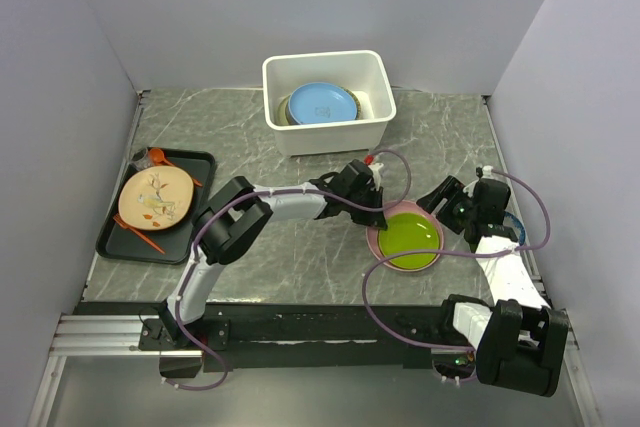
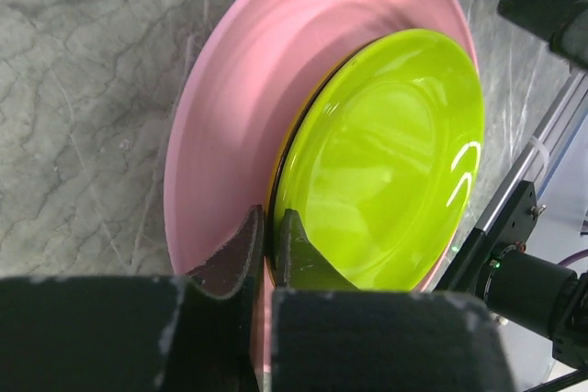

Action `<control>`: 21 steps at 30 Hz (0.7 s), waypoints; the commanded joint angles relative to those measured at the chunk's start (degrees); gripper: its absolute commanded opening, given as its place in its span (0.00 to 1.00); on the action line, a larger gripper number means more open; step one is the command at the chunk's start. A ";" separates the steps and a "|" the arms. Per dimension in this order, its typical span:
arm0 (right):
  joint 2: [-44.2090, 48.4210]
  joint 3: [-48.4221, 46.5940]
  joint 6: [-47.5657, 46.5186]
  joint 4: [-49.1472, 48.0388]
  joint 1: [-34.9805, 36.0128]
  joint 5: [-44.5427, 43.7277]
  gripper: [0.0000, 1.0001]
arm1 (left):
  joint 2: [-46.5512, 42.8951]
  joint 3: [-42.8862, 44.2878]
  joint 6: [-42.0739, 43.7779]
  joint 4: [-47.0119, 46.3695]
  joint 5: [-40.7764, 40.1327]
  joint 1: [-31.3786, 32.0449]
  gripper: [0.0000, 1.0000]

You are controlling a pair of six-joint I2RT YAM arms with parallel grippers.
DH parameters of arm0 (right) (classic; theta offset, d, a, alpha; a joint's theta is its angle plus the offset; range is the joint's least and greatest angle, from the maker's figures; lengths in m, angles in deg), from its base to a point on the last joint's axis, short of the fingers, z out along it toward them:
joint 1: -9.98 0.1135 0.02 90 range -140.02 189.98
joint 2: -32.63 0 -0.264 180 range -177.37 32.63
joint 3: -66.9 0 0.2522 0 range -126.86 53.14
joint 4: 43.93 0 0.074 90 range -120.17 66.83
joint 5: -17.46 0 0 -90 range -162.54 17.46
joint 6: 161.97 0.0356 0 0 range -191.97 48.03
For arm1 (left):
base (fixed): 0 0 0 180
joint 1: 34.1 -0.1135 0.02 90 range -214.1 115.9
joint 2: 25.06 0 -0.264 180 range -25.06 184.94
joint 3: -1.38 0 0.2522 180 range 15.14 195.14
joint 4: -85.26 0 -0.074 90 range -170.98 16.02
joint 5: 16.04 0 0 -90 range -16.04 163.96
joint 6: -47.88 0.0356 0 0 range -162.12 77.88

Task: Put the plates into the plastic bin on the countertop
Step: Pick up the plate at the center of the board.

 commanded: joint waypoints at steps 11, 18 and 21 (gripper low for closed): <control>2.80 0.55 -1.01 -0.65 -1.15 0.33 0.78 | -5.44 -1.80 0.76 -0.47 0.15 -0.39 0.01; 3.59 0.90 -1.01 -0.12 -1.51 0.25 0.78 | -10.44 -9.01 -3.29 -10.40 6.75 -3.73 0.01; 3.68 1.16 -0.92 -0.38 -1.42 0.51 0.78 | -13.17 -10.59 -2.50 -10.14 5.79 -4.34 0.01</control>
